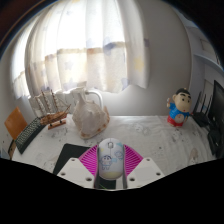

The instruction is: Arrange mouse

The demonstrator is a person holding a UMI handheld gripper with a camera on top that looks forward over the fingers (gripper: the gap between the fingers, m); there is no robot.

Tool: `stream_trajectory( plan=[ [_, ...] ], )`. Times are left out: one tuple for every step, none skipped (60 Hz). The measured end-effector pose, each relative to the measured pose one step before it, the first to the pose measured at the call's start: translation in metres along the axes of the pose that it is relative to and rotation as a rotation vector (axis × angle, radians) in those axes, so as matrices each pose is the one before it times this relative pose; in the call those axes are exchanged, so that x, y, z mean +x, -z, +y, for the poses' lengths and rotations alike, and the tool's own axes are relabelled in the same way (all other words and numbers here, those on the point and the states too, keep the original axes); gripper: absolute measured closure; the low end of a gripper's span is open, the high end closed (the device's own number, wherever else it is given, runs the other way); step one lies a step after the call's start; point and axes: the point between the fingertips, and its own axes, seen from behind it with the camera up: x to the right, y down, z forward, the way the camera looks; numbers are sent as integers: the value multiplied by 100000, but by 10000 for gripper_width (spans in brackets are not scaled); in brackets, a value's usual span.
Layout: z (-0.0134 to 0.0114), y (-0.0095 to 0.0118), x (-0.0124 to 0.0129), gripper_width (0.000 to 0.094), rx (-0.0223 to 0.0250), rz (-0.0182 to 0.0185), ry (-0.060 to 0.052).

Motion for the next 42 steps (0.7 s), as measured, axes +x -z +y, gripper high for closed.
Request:
stream_trajectory(
  plan=[
    [331,-404,-995,627,-429,23,-218],
    [418,-429,-961,626,-531,63,-388],
    [478,-442,-868,625,-805,243,-121],
    [560,-452,-739,626,-948,440,38],
    [580,-506,-710,626,-938,489,-182],
    [595,-497,-682,626,-749,230,-771],
    [591,-489,-734,625,-731,-53,-1052],
    [601,-479,-717,626,-751,-182,-1126],
    [620,-468,-614,626,-769,-67,-984],
    [639,-464,-519,625,-778,194,-832],
    [678,-412,-397,625,-821,580,-349],
    [612,-439,-274,625,-794,725,129],
    [556,-403,-255,626,-618,777,398],
    [458,-347,-257,625,-243,525,206],
    [363,-329,-341,620,94,91,-354],
    [445,-318,-387,598,43,-248,-673],
    [386,-354,-417,583,-50,-595,-653],
    [425,-273,-259,553,-354,-281,-227],
    [409,-282,-259,542,-379,-348,-194],
    [419,-259,-248,519,-574,-396,-200],
    [422,-259,-222,506,-681,-335,-161],
    [444,-215,-129,487,-943,-223,109],
    [180,-79,93,468,-480,722,796],
    [-320,-3,-28,457,1756,776,1338],
    [-153,23,62,441,950,649,1539],
    [15,27,56,403,100,807,1347],
    [148,58,296,341,-597,1650,1128],
    [152,108,270,263,-859,1696,952],
    [103,165,147,173,-906,1259,812],
    [-20,159,216,78,-218,407,647],
    [-61,299,56,86,-210,601,218],
    [-163,336,54,108,80,378,156],
    [-207,343,101,113,144,4,-2],
    [-196,472,-16,107,-137,-143,-113],
    [-177,559,4,96,-213,-185,-195],
    [-141,654,49,84,-393,-81,-257],
    [-127,741,85,80,-463,73,-266],
    [-74,815,126,82,-408,22,-67],
    [-85,869,117,82,-566,111,-30],
    [-87,963,100,83,-543,134,42],
    [-78,995,143,82,-514,141,136],
    [-15,965,83,83,-426,250,56]
  ],
)
